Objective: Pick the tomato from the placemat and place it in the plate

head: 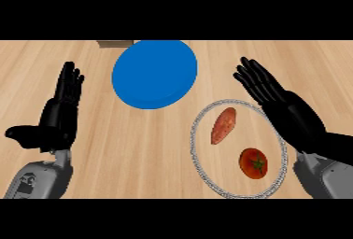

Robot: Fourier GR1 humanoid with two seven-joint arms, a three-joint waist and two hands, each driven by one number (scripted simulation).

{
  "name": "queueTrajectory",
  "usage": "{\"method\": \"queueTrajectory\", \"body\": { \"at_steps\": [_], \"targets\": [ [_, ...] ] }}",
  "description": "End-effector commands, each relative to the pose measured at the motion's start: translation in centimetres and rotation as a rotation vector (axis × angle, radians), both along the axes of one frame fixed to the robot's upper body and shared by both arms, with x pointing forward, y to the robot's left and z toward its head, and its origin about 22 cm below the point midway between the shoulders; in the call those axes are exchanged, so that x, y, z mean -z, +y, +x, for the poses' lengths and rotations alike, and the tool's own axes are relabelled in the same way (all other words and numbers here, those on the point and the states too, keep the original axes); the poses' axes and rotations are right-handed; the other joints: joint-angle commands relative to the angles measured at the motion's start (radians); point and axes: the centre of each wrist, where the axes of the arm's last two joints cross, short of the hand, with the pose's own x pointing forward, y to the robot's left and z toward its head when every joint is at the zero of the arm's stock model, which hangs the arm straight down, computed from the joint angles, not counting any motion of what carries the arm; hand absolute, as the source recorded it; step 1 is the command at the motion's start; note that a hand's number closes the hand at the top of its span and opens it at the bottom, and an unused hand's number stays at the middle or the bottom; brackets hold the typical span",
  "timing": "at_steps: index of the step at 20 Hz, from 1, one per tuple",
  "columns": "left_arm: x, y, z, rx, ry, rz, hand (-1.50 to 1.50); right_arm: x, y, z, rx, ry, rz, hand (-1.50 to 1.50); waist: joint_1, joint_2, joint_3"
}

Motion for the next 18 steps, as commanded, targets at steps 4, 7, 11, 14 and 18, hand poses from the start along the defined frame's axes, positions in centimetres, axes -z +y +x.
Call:
{"method": "queueTrajectory", "body": {
  "at_steps": [4,7,11,14,18],
  "targets": [
    [5.3,1.8,-2.0,-0.058,0.290,0.036,0.00,0.7,-0.5,-1.6,-0.466,0.028,0.000,1.50,0.028,0.005,0.012],
    [7.7,2.1,-3.7,-0.076,0.431,0.023,0.00,-9.4,-2.1,-0.9,-0.305,-0.476,-0.333,1.50,-0.018,-0.065,0.004],
    [8.2,2.7,-4.3,-0.069,0.499,0.012,0.00,-7.5,-4.1,-1.3,-0.193,-0.656,-0.396,1.50,-0.007,-0.004,0.022],
    [8.4,0.6,-4.1,-0.019,0.469,0.019,0.00,5.3,-5.8,-1.7,-0.225,-0.216,-0.038,1.50,0.031,0.027,0.020],
    [8.4,0.4,-3.8,-0.017,0.501,0.026,0.00,7.2,-7.8,-1.2,-0.494,-0.185,0.131,-1.50,0.046,0.016,0.017]
  ]
}}
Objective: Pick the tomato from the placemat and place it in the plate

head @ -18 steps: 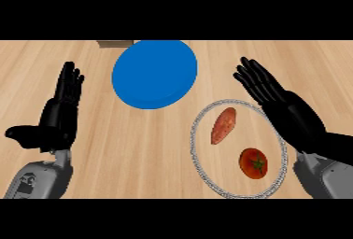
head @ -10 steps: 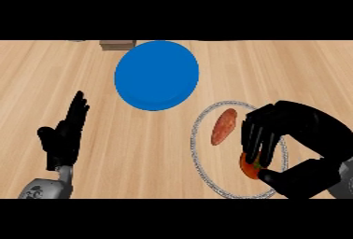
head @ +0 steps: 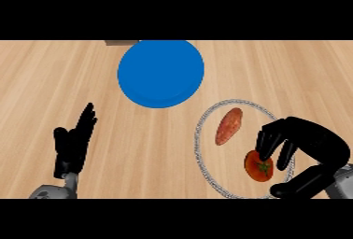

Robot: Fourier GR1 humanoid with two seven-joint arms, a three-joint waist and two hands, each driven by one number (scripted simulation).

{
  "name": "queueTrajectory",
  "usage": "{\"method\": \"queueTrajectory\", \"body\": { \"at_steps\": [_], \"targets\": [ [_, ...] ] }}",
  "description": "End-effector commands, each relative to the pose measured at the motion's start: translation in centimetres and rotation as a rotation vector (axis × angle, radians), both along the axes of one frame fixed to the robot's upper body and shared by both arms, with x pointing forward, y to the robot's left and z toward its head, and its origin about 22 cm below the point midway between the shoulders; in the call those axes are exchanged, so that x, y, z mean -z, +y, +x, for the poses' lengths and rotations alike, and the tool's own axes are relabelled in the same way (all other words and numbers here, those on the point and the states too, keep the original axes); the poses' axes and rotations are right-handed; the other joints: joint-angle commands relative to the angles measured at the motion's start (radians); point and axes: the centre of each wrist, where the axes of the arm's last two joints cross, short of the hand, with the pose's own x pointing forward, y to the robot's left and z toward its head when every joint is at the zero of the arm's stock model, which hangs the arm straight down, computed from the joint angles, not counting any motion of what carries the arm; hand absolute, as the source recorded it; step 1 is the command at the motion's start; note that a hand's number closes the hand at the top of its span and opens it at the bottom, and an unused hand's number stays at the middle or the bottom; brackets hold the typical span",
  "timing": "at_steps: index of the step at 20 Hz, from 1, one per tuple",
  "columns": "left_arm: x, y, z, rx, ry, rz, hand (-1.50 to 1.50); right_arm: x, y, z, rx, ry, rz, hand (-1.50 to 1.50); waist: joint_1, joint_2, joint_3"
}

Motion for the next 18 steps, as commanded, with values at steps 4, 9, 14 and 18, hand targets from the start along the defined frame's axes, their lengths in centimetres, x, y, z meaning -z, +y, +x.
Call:
{"method": "queueTrajectory", "body": {
  "at_steps": [4,9,14,18],
  "targets": [
    [-0.2,-1.4,0.4,0.008,0.026,-0.002,0.00,1.2,-3.2,0.5,-0.216,-0.128,-0.119,-1.50,0.009,-0.009,-0.001],
    [0.4,-1.0,-0.2,0.014,0.046,0.008,0.00,0.0,-3.8,1.2,-0.098,-0.443,-0.360,-1.50,0.014,-0.013,-0.004],
    [-0.1,0.8,-0.2,-0.010,0.056,0.005,0.00,-1.5,-5.0,0.9,-0.101,-0.588,-0.532,-1.50,-0.004,-0.018,-0.008],
    [-0.6,-0.6,0.2,0.000,0.042,0.030,0.00,-1.3,-5.1,1.4,-0.150,-0.596,-0.769,-1.50,0.003,-0.017,-0.009]
  ]
}}
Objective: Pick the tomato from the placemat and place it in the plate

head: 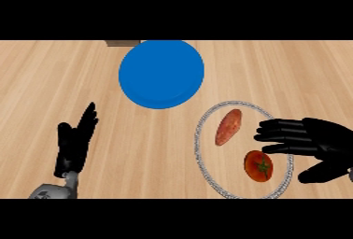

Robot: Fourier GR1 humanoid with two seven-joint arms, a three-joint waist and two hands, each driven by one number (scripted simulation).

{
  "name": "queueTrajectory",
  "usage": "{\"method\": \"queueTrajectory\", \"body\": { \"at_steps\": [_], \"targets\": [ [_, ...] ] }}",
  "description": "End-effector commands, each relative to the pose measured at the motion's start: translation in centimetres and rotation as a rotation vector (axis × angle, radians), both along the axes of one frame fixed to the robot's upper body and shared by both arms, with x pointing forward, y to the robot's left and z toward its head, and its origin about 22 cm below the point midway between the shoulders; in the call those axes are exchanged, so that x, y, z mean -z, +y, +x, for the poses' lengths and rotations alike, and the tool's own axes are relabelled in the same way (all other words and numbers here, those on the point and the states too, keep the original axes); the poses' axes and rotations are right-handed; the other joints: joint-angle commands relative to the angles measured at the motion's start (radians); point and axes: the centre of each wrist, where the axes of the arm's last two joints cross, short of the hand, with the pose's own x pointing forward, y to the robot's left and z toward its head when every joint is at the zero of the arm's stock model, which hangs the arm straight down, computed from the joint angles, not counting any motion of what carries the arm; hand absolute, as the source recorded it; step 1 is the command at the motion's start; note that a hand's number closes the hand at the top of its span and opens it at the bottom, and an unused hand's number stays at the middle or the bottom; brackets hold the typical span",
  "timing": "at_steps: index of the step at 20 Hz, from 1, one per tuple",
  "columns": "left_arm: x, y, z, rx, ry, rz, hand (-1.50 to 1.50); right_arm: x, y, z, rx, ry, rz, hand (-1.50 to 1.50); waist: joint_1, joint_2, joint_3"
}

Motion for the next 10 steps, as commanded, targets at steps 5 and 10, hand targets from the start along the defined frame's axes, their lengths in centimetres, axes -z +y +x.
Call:
{"method": "queueTrajectory", "body": {
  "at_steps": [5,10],
  "targets": [
    [-0.3,-0.9,-0.2,-0.002,0.002,-0.007,0.00,0.6,2.1,0.3,-0.134,-0.030,-0.290,-1.50,-0.003,-0.002,-0.002],
    [-1.8,-0.3,-0.2,-0.018,0.003,0.002,0.00,2.9,3.4,0.5,-0.117,-0.020,-0.350,-1.50,-0.008,-0.003,-0.002]
  ]
}}
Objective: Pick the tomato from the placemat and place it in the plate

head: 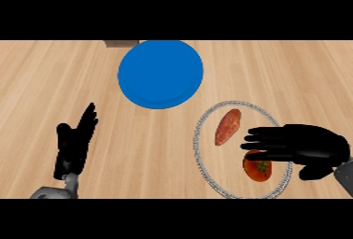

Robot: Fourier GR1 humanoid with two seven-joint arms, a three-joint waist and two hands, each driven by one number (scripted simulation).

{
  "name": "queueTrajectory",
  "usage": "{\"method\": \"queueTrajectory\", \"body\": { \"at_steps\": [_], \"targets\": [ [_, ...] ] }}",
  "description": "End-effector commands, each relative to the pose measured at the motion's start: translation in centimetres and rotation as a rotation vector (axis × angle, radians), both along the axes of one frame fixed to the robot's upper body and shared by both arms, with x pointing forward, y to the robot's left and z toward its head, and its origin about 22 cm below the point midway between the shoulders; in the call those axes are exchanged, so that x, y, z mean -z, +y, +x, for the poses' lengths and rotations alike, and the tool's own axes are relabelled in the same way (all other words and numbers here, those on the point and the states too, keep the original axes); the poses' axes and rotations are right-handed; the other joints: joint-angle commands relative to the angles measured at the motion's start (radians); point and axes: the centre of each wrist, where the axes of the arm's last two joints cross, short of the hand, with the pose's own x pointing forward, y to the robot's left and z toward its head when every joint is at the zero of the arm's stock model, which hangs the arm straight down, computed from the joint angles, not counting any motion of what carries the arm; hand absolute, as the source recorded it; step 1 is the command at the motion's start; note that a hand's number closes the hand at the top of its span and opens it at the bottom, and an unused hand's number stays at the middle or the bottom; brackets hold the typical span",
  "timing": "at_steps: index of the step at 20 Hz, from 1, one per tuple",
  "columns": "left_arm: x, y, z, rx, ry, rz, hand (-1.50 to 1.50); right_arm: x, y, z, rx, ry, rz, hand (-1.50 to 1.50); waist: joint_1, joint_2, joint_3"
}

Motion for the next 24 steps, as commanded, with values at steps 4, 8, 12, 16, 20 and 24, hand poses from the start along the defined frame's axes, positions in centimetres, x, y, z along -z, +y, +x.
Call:
{"method": "queueTrajectory", "body": {
  "at_steps": [4,8,12,16,20,24],
  "targets": [
    [-0.4,0.7,1.0,-0.005,0.000,0.013,0.00,1.8,1.6,-0.4,-0.035,0.019,-0.056,-1.50,-0.009,-0.001,0.000],
    [0.6,1.3,1.3,0.007,-0.013,-0.001,0.00,2.8,1.6,1.7,-0.051,0.026,-0.046,-1.50,-0.004,0.001,0.000],
    [-0.2,0.4,1.5,-0.006,0.010,0.003,0.00,3.3,2.1,-0.1,-0.056,0.015,-0.083,-1.50,-0.008,-0.001,0.000],
    [1.1,0.5,0.4,0.010,0.004,-0.005,0.00,4.5,2.0,0.6,-0.039,0.034,-0.066,-1.50,-0.006,0.000,0.000],
    [-1.4,1.0,0.2,0.000,0.020,-0.011,0.00,4.1,4.4,0.7,-0.046,0.024,-0.102,-1.50,-0.005,-0.002,0.000],
    [0.0,2.3,-0.9,-0.016,0.001,-0.005,0.00,4.9,3.5,-0.1,-0.037,0.023,-0.120,-1.50,-0.006,-0.002,0.000]
  ]
}}
